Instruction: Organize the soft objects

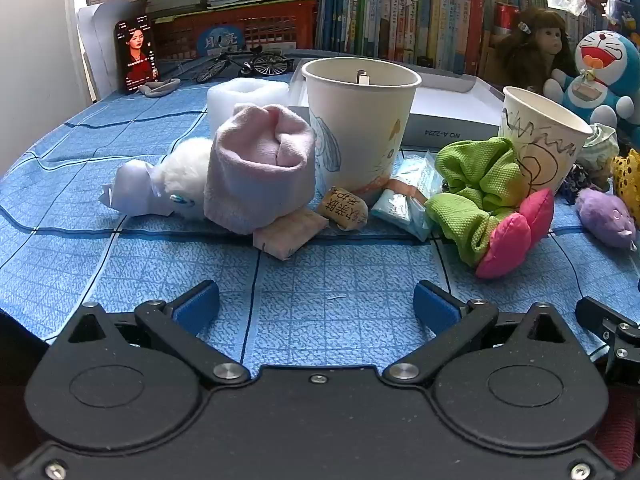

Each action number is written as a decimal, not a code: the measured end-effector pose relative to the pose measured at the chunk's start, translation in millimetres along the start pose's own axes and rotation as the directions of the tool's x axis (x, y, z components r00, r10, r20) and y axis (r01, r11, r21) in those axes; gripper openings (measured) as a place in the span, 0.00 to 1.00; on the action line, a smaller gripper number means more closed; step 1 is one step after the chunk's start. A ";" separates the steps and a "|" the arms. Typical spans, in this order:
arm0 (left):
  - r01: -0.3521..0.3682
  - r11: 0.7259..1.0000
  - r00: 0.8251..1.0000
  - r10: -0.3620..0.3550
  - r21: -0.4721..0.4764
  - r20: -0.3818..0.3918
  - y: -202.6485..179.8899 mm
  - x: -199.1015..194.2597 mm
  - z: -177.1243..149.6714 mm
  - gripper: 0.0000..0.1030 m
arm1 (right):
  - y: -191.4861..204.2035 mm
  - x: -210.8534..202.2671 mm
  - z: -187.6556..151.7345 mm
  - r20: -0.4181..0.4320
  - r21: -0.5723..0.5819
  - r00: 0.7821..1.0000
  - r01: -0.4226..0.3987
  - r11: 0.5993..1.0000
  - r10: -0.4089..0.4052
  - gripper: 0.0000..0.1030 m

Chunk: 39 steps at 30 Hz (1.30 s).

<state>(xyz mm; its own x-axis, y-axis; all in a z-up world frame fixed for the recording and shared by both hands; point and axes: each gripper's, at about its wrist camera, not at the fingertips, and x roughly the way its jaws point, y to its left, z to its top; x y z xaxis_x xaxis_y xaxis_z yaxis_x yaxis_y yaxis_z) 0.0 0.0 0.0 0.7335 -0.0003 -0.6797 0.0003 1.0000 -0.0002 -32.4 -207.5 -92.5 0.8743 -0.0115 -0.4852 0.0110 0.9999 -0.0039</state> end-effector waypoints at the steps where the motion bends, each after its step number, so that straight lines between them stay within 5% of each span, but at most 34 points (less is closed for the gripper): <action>1: 0.000 1.000 1.000 0.000 0.000 0.000 0.0 0.0 0.0 1.00 | 0.1 0.1 0.1 -0.001 -0.001 1.000 0.001 1.000 -0.001 1.00; 39: -0.004 1.000 1.000 0.004 -0.003 -0.013 0.7 1.7 2.6 1.00 | 0.8 1.2 1.5 -0.011 -0.003 1.000 0.002 1.000 -0.002 1.00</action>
<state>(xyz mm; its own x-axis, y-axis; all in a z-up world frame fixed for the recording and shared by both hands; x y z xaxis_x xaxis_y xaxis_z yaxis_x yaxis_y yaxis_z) 3.1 0.7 0.7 0.7247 0.0038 -0.6890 -0.0049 1.0000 0.0003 -30.6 -206.8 -91.8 0.8687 -0.0132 -0.4952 0.0109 0.9999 -0.0074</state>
